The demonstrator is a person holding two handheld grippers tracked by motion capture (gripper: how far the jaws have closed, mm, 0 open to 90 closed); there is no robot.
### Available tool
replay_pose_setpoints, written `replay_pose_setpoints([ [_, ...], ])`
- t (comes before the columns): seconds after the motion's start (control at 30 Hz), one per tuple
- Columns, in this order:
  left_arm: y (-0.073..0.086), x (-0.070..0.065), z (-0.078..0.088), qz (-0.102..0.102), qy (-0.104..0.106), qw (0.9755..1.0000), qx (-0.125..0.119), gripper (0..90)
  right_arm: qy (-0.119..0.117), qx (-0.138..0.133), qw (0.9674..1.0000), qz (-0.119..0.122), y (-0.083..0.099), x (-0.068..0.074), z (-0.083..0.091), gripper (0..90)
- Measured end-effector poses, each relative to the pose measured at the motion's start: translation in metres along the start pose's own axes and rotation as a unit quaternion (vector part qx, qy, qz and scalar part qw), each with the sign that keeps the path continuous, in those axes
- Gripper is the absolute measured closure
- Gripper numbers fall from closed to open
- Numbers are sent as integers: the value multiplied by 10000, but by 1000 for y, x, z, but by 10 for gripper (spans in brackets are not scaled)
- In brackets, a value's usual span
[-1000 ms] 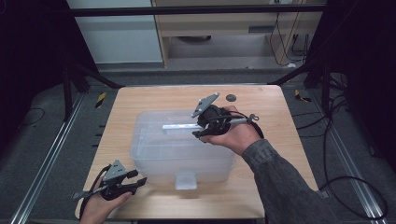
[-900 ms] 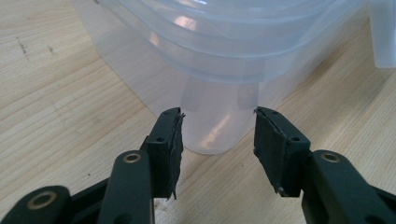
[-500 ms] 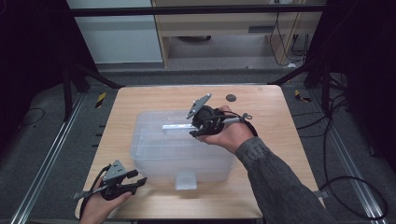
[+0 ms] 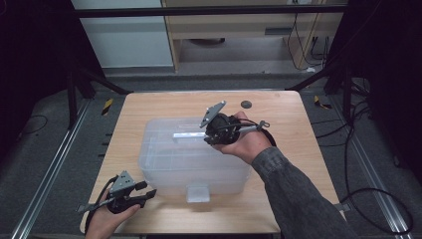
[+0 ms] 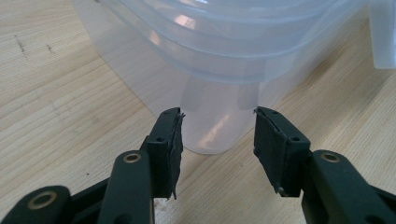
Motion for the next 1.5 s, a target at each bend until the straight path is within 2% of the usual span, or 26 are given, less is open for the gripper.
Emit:
replay_pose_setpoints([
  [0.07,0,0,0,1,3,10000,11,514,-2,16,10000,88,0,-1,0,718],
  [0.3,0,0,0,1,6,10000,24,514,-85,-42,9999,61,0,-3,1,722],
  [0.67,1,1,-1,28,-26,10000,27,511,-160,-182,9996,-121,-7,-14,9,725],
  [1.5,0,-2,-2,18,35,10000,60,513,-169,-28,9998,-142,-19,-38,9,717],
])
Point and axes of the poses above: each handheld gripper's, and its own axes: z roughly backward along the jaws, y roughly out of its underside, x roughly to its left, the point moved 3 cm from there along -z, roughly forward along the jaws
